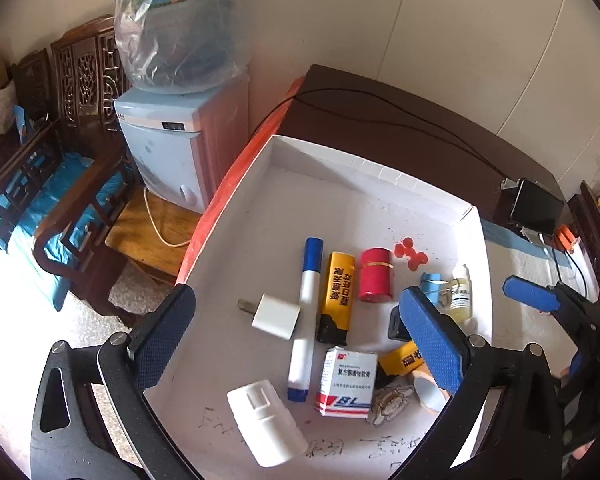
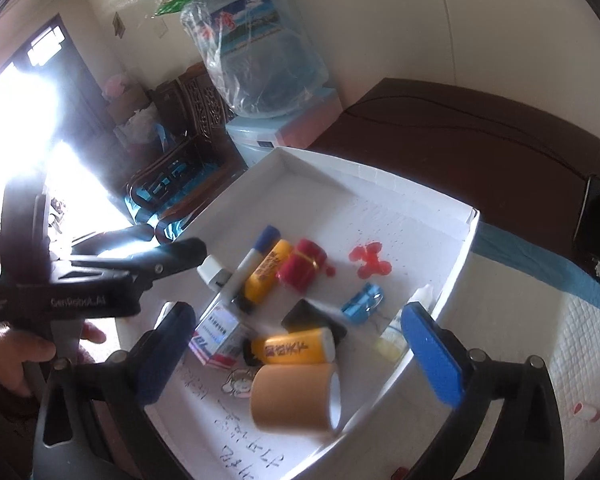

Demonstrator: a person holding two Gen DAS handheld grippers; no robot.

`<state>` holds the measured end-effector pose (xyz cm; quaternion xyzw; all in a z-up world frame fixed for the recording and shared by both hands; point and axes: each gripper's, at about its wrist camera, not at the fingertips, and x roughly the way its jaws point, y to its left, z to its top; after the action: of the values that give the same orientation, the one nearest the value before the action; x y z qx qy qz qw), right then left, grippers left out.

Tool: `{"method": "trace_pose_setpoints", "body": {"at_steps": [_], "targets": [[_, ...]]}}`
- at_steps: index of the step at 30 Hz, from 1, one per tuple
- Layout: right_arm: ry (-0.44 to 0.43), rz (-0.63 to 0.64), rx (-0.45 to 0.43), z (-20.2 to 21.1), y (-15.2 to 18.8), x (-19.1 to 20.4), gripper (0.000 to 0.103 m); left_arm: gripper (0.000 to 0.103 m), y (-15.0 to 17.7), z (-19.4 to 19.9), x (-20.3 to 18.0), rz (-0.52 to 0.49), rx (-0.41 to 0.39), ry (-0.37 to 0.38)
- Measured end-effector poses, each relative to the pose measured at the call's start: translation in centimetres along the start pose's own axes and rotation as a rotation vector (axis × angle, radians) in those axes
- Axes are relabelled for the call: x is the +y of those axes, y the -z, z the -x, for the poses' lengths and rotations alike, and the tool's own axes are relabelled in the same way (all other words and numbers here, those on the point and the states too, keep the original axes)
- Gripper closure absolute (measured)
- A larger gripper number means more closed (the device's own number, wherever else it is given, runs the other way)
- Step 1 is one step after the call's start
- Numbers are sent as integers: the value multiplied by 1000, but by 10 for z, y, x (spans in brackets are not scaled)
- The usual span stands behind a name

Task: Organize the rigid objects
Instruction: 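Move both open tools back over the red and white markers on the pad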

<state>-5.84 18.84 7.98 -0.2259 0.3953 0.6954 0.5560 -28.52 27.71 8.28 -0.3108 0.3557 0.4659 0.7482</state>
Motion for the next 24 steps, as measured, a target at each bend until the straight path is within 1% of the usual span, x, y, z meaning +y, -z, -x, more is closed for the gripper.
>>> {"method": "trace_pose_setpoints", "body": {"at_steps": [3, 7, 9, 10, 14, 17, 21, 24], "targets": [[5, 31, -24, 11, 2, 11, 0, 0, 3, 10, -2, 0, -16, 2], [4, 25, -65, 32, 6, 17, 0, 0, 6, 29, -7, -4, -42, 11], [22, 7, -97, 44, 8, 16, 0, 0, 8, 39, -10, -12, -55, 16], [46, -14, -124, 53, 10, 13, 0, 0, 9, 44, -13, -15, -63, 22], [125, -127, -221, 85, 18, -10, 0, 0, 17, 61, -28, -34, -84, 68], [194, -215, -278, 108, 28, -36, 0, 0, 25, 67, -47, -71, -80, 101], [275, -354, -307, 137, 52, -78, 0, 0, 37, 67, -84, -138, -48, 162], [315, -436, -323, 160, 72, -103, 0, 0, 48, 60, -119, -216, -7, 217]]}}
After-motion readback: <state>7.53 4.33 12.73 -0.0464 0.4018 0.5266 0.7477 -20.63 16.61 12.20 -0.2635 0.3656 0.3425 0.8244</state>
